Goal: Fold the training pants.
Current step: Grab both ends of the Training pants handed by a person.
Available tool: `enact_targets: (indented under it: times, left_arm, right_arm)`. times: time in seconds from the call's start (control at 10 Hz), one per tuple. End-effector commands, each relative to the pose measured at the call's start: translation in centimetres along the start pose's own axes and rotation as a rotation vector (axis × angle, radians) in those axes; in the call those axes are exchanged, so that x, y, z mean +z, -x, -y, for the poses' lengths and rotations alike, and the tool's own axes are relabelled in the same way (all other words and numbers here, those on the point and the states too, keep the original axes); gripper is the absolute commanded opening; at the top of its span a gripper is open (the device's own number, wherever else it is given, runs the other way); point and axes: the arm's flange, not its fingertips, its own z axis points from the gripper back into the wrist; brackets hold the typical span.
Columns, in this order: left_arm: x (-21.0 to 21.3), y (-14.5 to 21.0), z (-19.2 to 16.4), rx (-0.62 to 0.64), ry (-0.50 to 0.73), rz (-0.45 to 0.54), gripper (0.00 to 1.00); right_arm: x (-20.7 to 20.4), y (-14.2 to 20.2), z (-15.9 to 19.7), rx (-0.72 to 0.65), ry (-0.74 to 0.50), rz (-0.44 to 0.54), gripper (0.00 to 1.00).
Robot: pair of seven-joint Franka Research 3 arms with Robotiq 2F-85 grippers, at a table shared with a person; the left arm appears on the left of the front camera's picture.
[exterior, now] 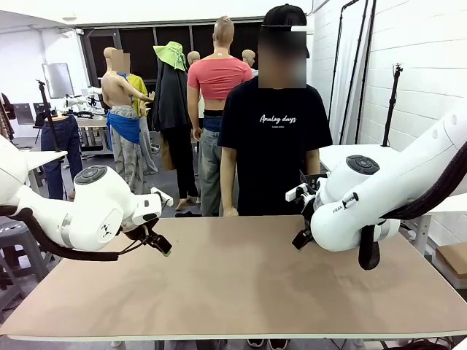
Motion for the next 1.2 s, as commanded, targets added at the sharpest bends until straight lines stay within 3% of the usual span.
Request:
enact_targets:
  times: [0.0, 0.7, 1.1]
  left_arm:
    - [2.2, -0.4, 0.1, 0.013, -0.029, 0.011, 1.00]
    - [11.2, -2.0, 2.9, 0.005, 0.013, 0.025, 1.00]
    - [15.4, -1.5, 3.7, -0.008, -0.006, 0.066, 1.00]
  right_arm:
    - [1.9, -0.9, 0.2, 0.004, -0.017, -0.015, 1.00]
    - [11.7, -0.4, -0.4, 0.067, -0.020, 0.064, 1.00]
    - [14.5, -0.3, -1.3, 0.115, -0.037, 0.118, 1.00]
